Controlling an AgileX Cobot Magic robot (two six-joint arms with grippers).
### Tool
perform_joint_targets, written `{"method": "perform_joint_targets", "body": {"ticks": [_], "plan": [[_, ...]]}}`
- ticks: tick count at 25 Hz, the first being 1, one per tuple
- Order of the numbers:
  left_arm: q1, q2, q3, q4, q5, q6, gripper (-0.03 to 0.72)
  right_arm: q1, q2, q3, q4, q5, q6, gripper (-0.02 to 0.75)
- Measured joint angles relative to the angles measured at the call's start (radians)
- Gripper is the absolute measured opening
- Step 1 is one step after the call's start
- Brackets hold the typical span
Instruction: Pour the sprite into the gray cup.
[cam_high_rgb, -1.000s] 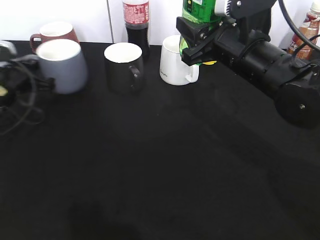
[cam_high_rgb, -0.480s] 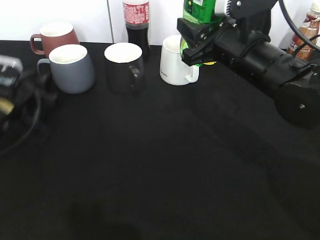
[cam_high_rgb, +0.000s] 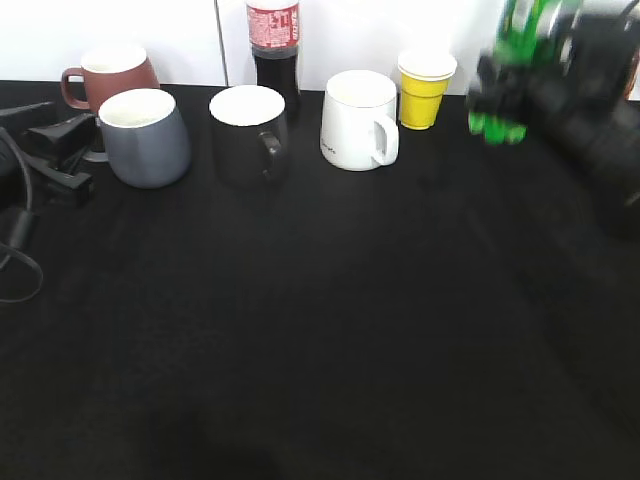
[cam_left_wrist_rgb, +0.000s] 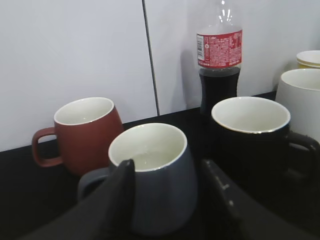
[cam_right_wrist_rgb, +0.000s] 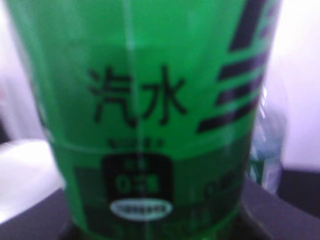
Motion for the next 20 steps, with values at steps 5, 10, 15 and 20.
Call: {"method": "perform_joint_targets", "body": {"ticks": [5,10,15,20], "plan": [[0.000,-0.001,0.000,0.018,0.053,0.000,0.324,0.000,0.242,-0.134,0.022,-0.062,-0.015,0.384],[0.000,-0.001,0.000,0.020,0.056,0.000,0.322,0.000,0.298,-0.200,0.014,-0.059,-0.020,0.540],[0.000,-0.001,0.000,0.020,0.056,0.000,0.323,0.000,0.257,-0.161,-0.010,-0.009,-0.068,0.670],[0.000,-0.018,-0.001,0.023,0.100,-0.001,0.321,0.000,0.136,0.027,-0.011,-0.003,-0.075,0.669]]}}
